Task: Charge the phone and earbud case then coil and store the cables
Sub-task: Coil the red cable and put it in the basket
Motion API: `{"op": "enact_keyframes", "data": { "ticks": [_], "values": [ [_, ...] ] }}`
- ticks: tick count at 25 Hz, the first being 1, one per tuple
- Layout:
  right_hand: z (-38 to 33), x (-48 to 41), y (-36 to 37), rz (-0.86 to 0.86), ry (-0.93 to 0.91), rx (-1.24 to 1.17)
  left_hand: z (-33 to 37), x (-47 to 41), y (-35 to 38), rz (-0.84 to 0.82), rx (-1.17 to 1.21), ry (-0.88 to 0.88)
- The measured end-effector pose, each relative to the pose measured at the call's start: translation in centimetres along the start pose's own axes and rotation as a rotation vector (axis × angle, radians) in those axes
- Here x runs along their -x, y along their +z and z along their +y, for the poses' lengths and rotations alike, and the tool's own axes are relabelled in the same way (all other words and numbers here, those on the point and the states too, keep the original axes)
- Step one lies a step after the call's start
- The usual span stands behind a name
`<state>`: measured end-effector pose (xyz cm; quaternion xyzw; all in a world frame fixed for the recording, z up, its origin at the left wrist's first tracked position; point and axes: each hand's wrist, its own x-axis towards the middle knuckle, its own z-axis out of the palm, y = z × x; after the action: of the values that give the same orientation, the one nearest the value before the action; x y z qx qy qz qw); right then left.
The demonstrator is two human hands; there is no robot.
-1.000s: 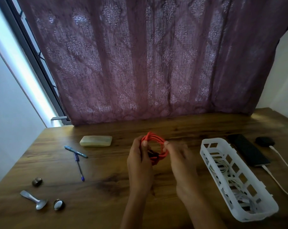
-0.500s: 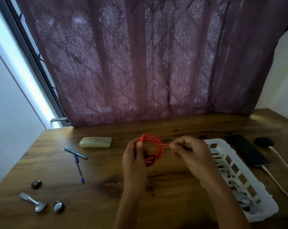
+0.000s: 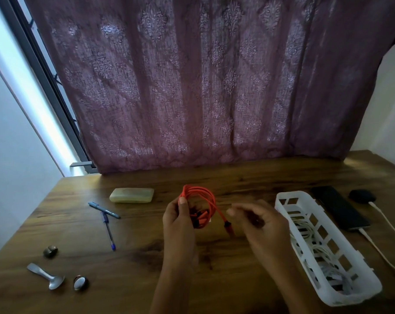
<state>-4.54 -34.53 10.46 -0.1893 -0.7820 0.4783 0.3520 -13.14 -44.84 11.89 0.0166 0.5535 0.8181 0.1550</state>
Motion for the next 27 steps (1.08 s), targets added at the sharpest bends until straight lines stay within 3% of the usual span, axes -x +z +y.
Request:
{"op": "enact_keyframes", "data": {
  "ticks": [3,7,10,13,16,22,24,27],
  "values": [
    [0.3,0.3,0.8,-0.089,0.035,0.086,-0.1,0.5,0.2,-0.04,0.091,-0.091],
    [0.6,-0.7,-0.1,0.006,-0.061,0.148,-0.4,0.3,-0.7,-0.184,0.033,-0.189],
    [0.4,-1.2,-0.7,0.0,-0.123,0.177,-0.3,1.0,-0.7,-0.324,-0.173,-0.142],
    [0.4,-1.1,-0.6,0.063,-0.111,0.185,-0.5,1.3,-0.4,-0.363,-0.218,-0.03],
    [0.4,-0.8,-0.8,0.052,0.031,0.109,-0.8,1.2,-0.1,-0.341,-0.19,0.014],
    [-1.0,0.0,-1.5,-0.134,0.402,-0.281,-1.5,1.5,0.6,-0.271,-0.104,0.007],
    [-1.1,0.4,-1.4,-0.209,0.423,-0.312,-1.5,1.5,0.6,-0.29,-0.1,0.012],
    [-1.2,0.5,-1.1,-0.172,0.407,-0.29,-1.6,1.5,0.7,-0.272,-0.174,0.042]
  ]
}}
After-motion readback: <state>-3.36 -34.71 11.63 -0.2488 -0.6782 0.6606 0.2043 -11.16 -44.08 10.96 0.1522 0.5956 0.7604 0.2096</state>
